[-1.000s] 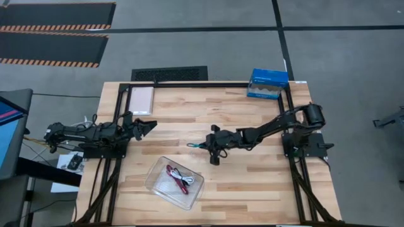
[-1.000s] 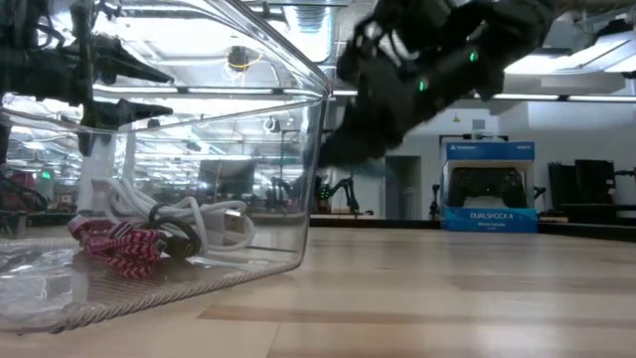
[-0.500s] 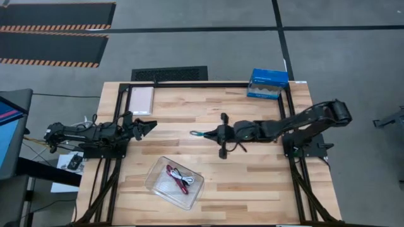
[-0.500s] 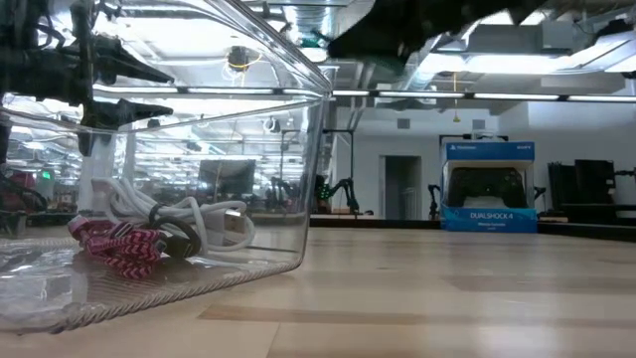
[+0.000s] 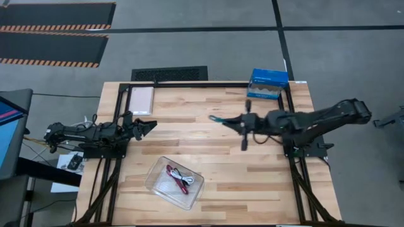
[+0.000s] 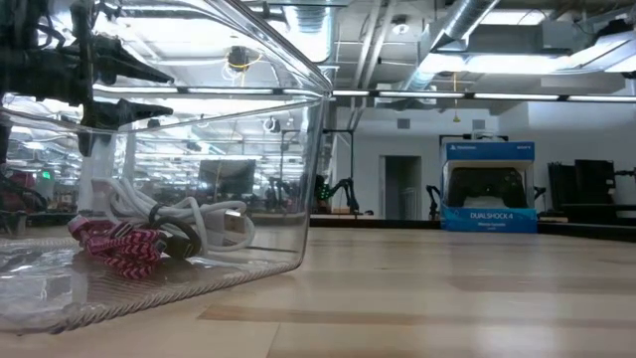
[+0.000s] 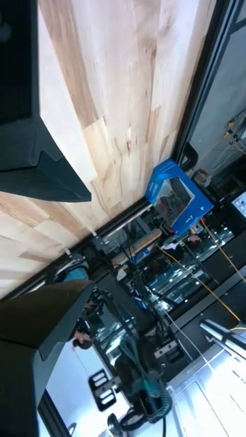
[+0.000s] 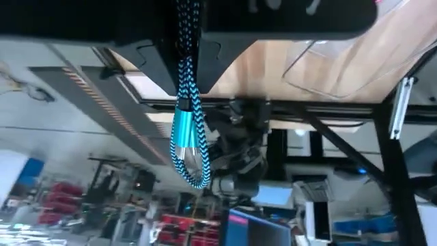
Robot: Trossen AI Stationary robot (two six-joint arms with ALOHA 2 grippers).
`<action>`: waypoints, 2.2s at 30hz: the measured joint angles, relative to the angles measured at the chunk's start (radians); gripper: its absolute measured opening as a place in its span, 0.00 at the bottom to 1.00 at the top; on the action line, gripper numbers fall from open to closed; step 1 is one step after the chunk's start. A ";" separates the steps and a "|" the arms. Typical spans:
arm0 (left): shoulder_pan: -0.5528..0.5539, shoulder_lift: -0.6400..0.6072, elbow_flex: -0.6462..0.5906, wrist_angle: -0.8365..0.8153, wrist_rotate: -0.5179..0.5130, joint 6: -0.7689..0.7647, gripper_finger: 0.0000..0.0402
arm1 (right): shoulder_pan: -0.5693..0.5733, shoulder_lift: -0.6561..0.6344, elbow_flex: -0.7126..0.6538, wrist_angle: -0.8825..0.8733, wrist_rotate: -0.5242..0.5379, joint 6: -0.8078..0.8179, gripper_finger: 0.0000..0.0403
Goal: Pick and place USB-C Cables
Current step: Put the blue charger cable into the transparent bin
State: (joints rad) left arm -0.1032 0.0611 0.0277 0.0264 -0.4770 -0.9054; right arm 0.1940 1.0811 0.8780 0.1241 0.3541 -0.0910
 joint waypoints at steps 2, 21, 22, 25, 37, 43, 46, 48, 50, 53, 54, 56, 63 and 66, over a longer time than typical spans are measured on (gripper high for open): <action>0.000 0.000 0.000 0.000 0.000 0.000 0.46 | 0.023 -0.060 -0.018 -0.009 0.017 -0.007 0.09; 0.000 0.000 0.000 0.000 -0.007 0.002 0.46 | 0.155 -0.125 -0.660 1.085 0.074 0.015 0.09; 0.000 0.000 0.000 0.000 -0.007 0.002 0.46 | 0.155 -0.087 -0.674 1.151 0.080 0.015 0.10; 0.000 0.000 0.000 0.000 -0.007 0.002 0.46 | 0.154 0.028 -0.689 1.285 0.094 0.025 0.09; 0.000 0.000 0.000 0.000 -0.011 0.012 0.46 | 0.143 0.410 -0.578 1.444 0.085 0.100 0.11; 0.000 0.000 0.000 0.000 -0.014 0.015 0.46 | 0.139 0.565 -0.463 1.442 0.014 0.120 0.11; 0.000 0.000 0.000 0.000 -0.011 0.014 0.46 | 0.137 0.639 -0.393 1.444 -0.031 0.145 0.11; 0.000 0.000 0.000 0.000 -0.010 0.014 0.46 | 0.137 0.683 -0.356 1.443 -0.043 0.159 0.11; 0.000 0.000 0.000 0.000 -0.010 0.014 0.46 | 0.137 0.730 -0.307 1.444 -0.066 0.175 0.11; 0.000 0.000 0.000 0.000 -0.009 0.014 0.46 | 0.146 0.789 -0.237 1.444 -0.091 0.196 0.11; 0.000 0.000 0.000 0.000 -0.009 0.014 0.46 | 0.148 0.805 -0.214 1.444 -0.095 0.201 0.11; 0.000 0.000 0.000 0.000 -0.009 0.014 0.46 | 0.156 0.837 -0.164 1.443 -0.104 0.218 0.11; 0.000 0.000 0.000 0.000 -0.009 0.014 0.46 | 0.183 0.887 0.018 1.228 -0.093 0.252 0.10; 0.000 0.000 0.000 0.000 -0.009 0.014 0.46 | 0.186 0.887 0.114 1.031 -0.091 0.280 0.10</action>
State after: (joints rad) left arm -0.1032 0.0611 0.0277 0.0265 -0.4858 -0.8909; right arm 0.3804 1.9684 0.9923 1.1546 0.2633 0.1888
